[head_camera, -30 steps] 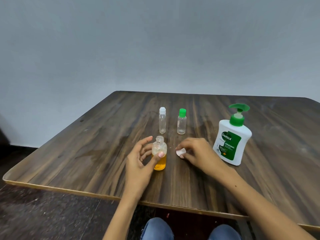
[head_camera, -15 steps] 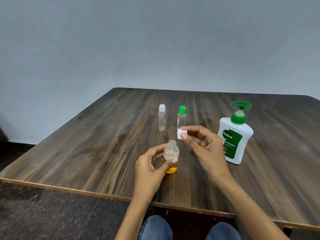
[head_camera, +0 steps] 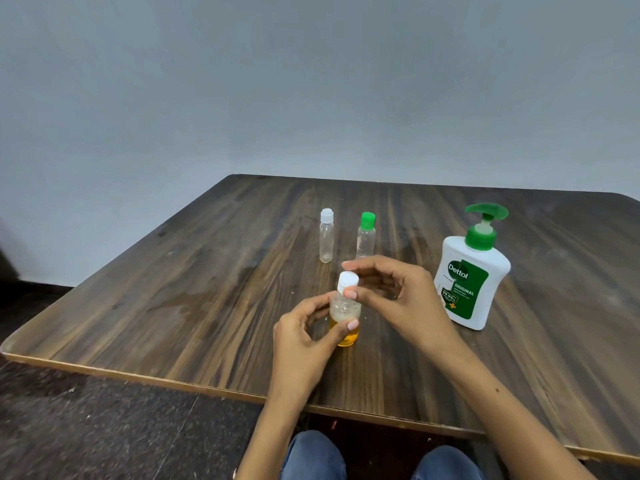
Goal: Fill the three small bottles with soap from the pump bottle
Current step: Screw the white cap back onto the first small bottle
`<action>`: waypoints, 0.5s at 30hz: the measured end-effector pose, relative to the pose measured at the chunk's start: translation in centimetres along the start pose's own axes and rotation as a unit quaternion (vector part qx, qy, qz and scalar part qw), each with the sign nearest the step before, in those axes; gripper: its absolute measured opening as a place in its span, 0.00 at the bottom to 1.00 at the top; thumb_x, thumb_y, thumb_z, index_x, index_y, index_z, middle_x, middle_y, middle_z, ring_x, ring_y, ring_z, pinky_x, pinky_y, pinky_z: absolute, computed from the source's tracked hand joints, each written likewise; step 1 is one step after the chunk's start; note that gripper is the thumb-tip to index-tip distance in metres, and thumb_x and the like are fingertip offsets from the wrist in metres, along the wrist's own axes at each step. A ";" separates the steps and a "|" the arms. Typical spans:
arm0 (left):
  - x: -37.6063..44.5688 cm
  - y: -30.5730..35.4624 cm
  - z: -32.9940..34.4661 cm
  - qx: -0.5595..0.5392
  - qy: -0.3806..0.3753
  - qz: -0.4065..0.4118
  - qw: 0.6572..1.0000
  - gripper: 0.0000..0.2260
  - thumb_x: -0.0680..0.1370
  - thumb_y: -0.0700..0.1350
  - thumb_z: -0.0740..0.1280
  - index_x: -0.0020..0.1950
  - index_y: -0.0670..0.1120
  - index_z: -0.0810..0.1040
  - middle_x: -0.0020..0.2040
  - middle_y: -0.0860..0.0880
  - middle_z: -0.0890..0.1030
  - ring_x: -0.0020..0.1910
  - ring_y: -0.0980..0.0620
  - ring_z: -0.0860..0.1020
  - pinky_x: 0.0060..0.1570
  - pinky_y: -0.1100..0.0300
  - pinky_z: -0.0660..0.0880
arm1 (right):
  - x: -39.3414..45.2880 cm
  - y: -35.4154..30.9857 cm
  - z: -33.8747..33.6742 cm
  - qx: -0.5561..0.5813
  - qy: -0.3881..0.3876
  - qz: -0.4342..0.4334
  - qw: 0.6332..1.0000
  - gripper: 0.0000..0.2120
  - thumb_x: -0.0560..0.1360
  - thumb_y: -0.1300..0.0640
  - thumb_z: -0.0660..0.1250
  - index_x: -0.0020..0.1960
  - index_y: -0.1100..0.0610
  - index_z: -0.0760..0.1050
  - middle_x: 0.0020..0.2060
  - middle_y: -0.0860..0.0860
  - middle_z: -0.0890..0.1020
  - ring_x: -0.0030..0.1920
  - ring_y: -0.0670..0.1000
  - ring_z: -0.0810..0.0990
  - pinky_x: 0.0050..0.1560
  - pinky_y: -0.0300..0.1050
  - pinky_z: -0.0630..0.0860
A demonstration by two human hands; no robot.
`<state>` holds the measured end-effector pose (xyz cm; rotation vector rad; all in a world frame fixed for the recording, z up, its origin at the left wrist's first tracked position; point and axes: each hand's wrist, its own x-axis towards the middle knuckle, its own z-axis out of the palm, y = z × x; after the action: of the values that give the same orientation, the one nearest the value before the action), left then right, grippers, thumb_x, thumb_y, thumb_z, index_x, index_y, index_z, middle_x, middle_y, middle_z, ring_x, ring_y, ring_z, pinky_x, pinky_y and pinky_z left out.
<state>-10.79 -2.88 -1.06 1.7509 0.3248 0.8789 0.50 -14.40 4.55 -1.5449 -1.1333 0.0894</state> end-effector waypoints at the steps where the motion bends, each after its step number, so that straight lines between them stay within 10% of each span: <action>1: 0.0 0.0 0.0 0.000 0.000 0.000 1.000 0.21 0.68 0.47 0.77 0.60 0.46 0.81 0.54 0.53 0.84 0.56 0.60 0.81 0.57 0.66 0.76 | 0.0 0.0 0.0 -0.014 -0.004 -0.005 1.000 0.14 0.71 0.63 0.75 0.55 0.56 0.82 0.49 0.45 0.85 0.51 0.43 0.83 0.53 0.39 0.79; 9: 0.0 0.0 -0.1 0.012 -0.001 -0.002 1.000 0.19 0.69 0.46 0.77 0.59 0.47 0.81 0.54 0.53 0.84 0.56 0.60 0.80 0.58 0.63 0.77 | 0.9 -0.6 -0.1 -0.133 -0.011 -0.012 0.991 0.16 0.66 0.50 0.78 0.51 0.53 0.80 0.45 0.42 0.83 0.48 0.41 0.81 0.49 0.37 0.78; 15: 0.1 0.1 -0.1 0.009 -0.007 -0.011 1.000 0.21 0.68 0.47 0.77 0.60 0.47 0.81 0.54 0.53 0.84 0.55 0.60 0.81 0.58 0.63 0.77 | 0.6 -1.1 -1.3 -0.022 -0.083 -0.035 0.996 0.12 0.73 0.65 0.72 0.56 0.59 0.82 0.54 0.48 0.84 0.58 0.45 0.81 0.59 0.45 0.77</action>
<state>-10.85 -2.76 -0.96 1.7674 0.3426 0.8494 0.94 -15.08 6.22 -1.5570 -1.3277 0.1486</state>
